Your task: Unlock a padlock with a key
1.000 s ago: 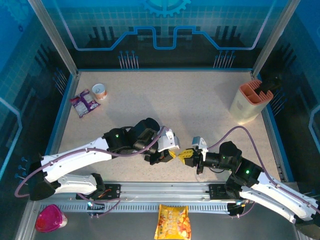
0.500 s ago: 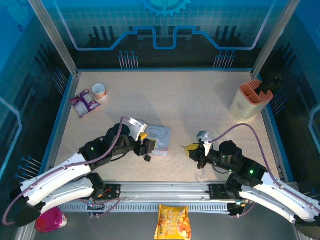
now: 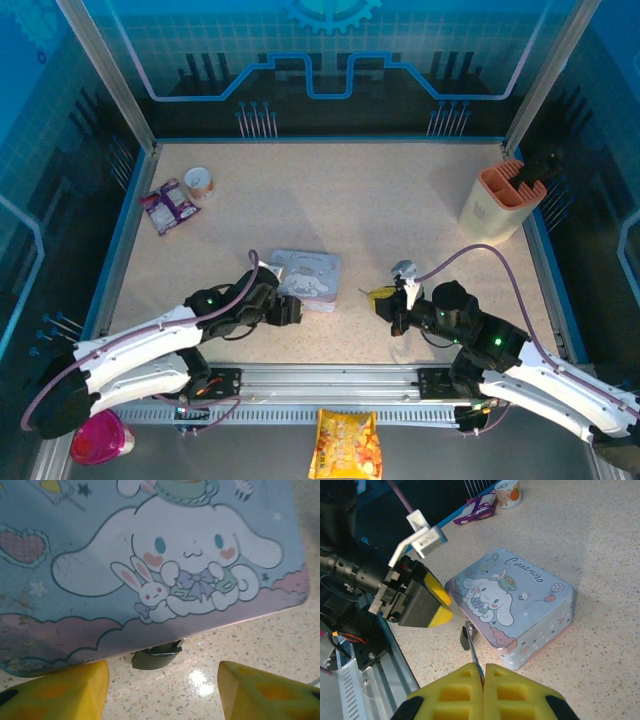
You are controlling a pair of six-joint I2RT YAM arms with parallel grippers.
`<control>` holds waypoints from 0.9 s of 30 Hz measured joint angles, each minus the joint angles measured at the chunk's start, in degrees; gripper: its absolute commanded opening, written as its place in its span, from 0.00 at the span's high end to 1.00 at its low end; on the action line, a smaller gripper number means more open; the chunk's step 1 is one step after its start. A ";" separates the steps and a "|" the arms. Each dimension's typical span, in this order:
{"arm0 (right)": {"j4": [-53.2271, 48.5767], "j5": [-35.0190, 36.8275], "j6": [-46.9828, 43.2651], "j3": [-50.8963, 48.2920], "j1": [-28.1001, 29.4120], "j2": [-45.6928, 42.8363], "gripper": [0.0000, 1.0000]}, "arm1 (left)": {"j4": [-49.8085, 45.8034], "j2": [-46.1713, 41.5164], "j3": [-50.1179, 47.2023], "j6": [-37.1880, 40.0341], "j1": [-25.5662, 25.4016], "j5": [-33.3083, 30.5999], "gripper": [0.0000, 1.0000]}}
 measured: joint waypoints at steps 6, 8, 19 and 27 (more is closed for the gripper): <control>0.79 0.81 0.70 -1.27 0.70 0.00 1.00 | 2.19 5.81 0.00 -2.60 -2.34 -3.65 0.39; 0.98 0.96 0.96 -1.60 0.96 0.02 1.00 | 2.95 7.32 0.00 -3.65 -2.71 -4.81 0.39; 1.75 1.49 1.31 -1.81 1.11 0.04 1.00 | 6.86 19.21 3.45 -9.53 -6.01 -10.56 0.39; 2.08 1.86 1.49 -1.81 1.38 -0.15 1.00 | 9.77 29.14 11.61 -11.37 -6.38 -12.48 0.49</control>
